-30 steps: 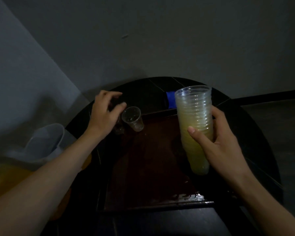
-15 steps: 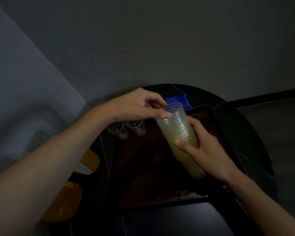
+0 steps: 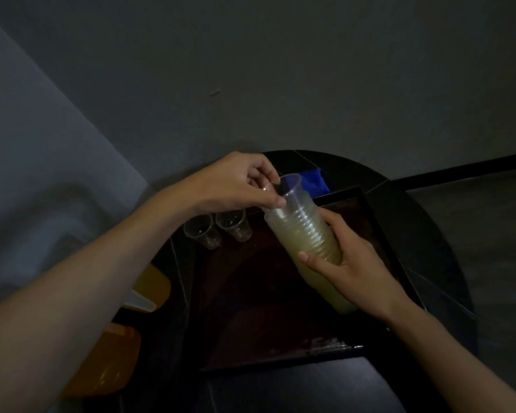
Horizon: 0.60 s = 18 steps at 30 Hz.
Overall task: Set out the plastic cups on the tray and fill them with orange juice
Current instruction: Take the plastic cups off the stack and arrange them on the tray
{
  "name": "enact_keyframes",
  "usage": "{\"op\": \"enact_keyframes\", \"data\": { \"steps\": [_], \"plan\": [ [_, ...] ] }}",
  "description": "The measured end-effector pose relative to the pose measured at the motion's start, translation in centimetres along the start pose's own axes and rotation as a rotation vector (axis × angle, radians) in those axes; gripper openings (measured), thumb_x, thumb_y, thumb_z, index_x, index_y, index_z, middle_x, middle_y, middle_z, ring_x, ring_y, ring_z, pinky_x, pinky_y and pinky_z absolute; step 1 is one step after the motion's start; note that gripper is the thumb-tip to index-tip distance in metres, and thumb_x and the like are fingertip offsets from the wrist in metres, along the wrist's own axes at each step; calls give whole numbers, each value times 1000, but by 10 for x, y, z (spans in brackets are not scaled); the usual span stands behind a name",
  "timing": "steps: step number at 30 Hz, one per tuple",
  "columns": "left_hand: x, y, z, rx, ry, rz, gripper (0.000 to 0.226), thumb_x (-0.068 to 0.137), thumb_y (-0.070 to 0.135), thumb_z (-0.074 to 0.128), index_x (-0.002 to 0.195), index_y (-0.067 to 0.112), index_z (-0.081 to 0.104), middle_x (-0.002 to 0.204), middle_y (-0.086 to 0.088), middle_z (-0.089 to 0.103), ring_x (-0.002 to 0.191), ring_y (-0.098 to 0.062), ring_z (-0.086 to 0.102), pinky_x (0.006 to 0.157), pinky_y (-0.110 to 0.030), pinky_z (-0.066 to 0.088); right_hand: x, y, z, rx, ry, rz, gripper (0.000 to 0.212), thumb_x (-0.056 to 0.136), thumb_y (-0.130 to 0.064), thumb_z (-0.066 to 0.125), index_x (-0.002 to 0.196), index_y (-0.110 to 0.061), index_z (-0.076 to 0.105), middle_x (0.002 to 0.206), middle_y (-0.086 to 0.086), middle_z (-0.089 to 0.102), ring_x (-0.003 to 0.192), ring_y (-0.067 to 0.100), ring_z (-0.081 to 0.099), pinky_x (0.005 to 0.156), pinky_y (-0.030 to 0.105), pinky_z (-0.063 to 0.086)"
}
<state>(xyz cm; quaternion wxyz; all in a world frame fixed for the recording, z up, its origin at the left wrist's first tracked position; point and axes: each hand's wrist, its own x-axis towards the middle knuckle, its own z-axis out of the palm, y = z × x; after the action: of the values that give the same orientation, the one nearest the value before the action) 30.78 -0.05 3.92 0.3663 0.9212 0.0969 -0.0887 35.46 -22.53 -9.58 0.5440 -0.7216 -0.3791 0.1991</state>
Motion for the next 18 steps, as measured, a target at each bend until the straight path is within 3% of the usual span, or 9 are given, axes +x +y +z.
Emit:
{"op": "enact_keyframes", "data": {
  "steps": [3, 6, 10, 12, 15, 18],
  "plan": [
    [1, 2, -9, -39, 45, 30, 57, 59, 54, 79, 105, 22, 68, 106, -8, 72, 89, -15, 69, 70, -25, 54, 0, 3, -4, -2, 29, 4, 73, 84, -44, 72, 146, -45, 33, 131, -21, 51, 115, -4, 53, 95, 33, 52],
    [-1, -3, -24, -139, 136, 80, 50, 64, 52, 74, 104, 23, 70, 107, -2, 70, 90, -13, 64, 68, -26, 50, -2, 6, -11, 7, 40, 25, 74, 82, -47, 71, 145, -48, 32, 129, -25, 52, 112, -7, 54, 91, 28, 51],
    [4, -27, -33, -246, 375, 54, 36, 63, 52, 75, 93, 31, 75, 88, 10, 68, 78, -8, 57, 69, -22, 43, -2, 9, -31, 33, 97, 77, 72, 74, -58, 63, 140, -51, 34, 123, -26, 54, 105, -12, 56, 79, 18, 48],
    [12, -45, -23, -145, 459, -6, 45, 57, 59, 77, 92, 31, 73, 92, 2, 67, 79, -11, 58, 74, -28, 45, 0, 11, -44, 74, 143, 112, 68, 74, -55, 64, 136, -54, 36, 119, -27, 56, 101, -15, 57, 76, 19, 49],
    [22, -67, 1, 143, 394, -114, 59, 54, 70, 75, 99, 33, 69, 104, 7, 56, 84, -9, 55, 71, -28, 44, 1, 16, -58, 112, 239, 131, 70, 73, -56, 66, 137, -50, 40, 118, -25, 60, 100, -12, 60, 79, 26, 51],
    [31, -82, 25, 304, 414, -172, 55, 67, 54, 83, 112, 26, 66, 105, 9, 50, 91, -7, 52, 73, -26, 42, 2, 17, -60, 165, 294, 134, 67, 72, -56, 68, 134, -50, 43, 114, -26, 63, 99, -7, 64, 83, 32, 54]
  ]
}}
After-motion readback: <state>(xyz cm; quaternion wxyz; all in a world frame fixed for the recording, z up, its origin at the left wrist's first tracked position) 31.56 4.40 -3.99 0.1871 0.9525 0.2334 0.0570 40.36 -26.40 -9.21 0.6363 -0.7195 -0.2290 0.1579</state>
